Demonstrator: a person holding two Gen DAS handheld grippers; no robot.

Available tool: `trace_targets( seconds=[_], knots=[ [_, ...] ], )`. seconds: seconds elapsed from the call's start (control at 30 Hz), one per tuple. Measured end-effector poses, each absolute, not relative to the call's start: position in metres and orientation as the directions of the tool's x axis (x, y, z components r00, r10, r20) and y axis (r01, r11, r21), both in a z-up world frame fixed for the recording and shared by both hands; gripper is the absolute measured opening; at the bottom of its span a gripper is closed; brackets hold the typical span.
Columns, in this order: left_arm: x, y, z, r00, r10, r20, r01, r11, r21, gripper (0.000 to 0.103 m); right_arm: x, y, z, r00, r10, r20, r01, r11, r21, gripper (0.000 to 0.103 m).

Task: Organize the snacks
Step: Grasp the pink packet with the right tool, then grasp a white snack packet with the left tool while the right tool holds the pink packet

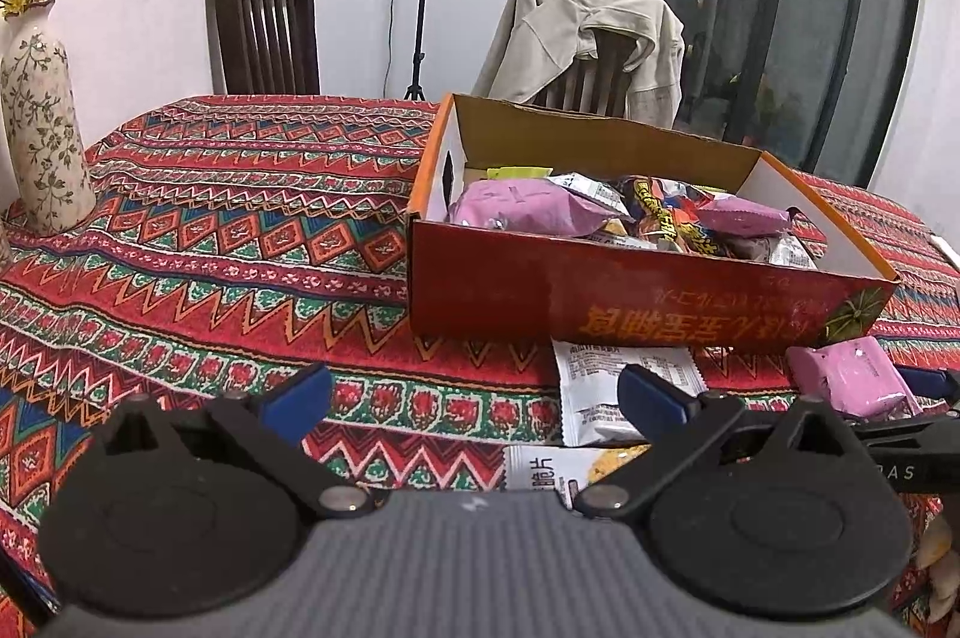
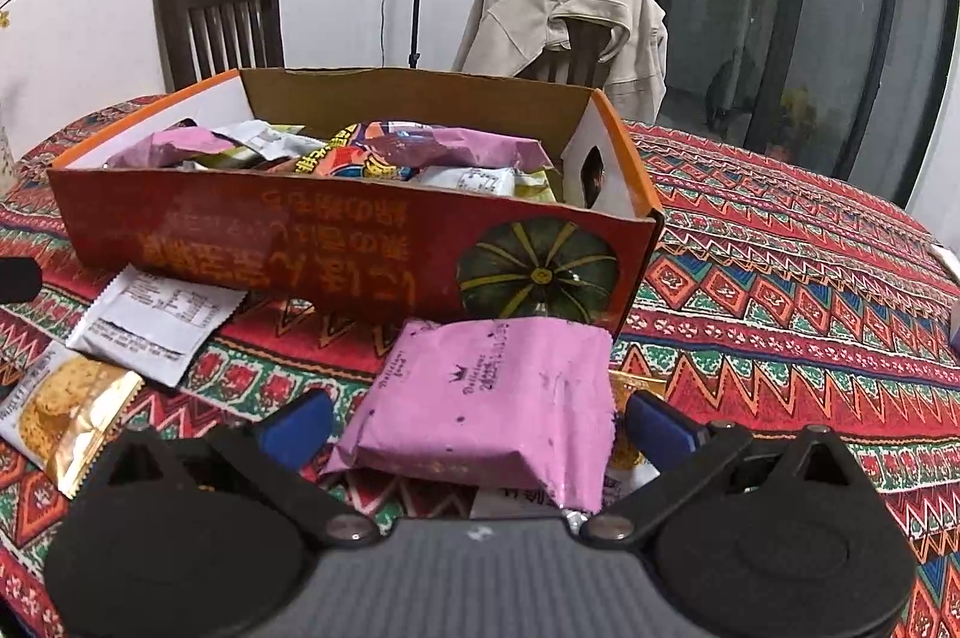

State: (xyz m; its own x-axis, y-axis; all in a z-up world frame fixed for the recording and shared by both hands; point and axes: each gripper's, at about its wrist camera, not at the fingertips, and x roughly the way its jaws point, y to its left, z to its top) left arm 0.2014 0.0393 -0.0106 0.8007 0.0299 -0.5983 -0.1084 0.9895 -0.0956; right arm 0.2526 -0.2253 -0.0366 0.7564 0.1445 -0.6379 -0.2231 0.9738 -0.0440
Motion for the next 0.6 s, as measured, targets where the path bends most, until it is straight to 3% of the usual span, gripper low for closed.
trace_targets(
  seconds=[0.1,0.23,0.37,0.6],
  knots=[
    [0.200,0.039,-0.010,0.803,0.028,-0.596,-0.105,0.990,-0.095,0.103,0.251,-0.226,-0.036,0.760,0.152,-0.632,-0.227,0.973,-0.040,0.101],
    [0.201,0.039,-0.011,0.803,0.024,-0.596,-0.101,0.990,-0.097,0.103,0.245,-0.224,-0.034,0.780,0.147,-0.608,-0.228,0.972,-0.057,0.084],
    [0.200,0.038,-0.010,0.804,0.021,-0.594,-0.097,0.991,-0.096,0.103,0.240,-0.223,-0.032,0.788,0.150,-0.597,-0.235,0.970,-0.067,0.073],
    [0.201,0.037,-0.013,0.804,0.030,-0.594,-0.101,0.991,-0.087,0.103,0.235,-0.229,-0.025,0.800,0.168,-0.576,-0.231,0.972,-0.037,0.067]
  ],
)
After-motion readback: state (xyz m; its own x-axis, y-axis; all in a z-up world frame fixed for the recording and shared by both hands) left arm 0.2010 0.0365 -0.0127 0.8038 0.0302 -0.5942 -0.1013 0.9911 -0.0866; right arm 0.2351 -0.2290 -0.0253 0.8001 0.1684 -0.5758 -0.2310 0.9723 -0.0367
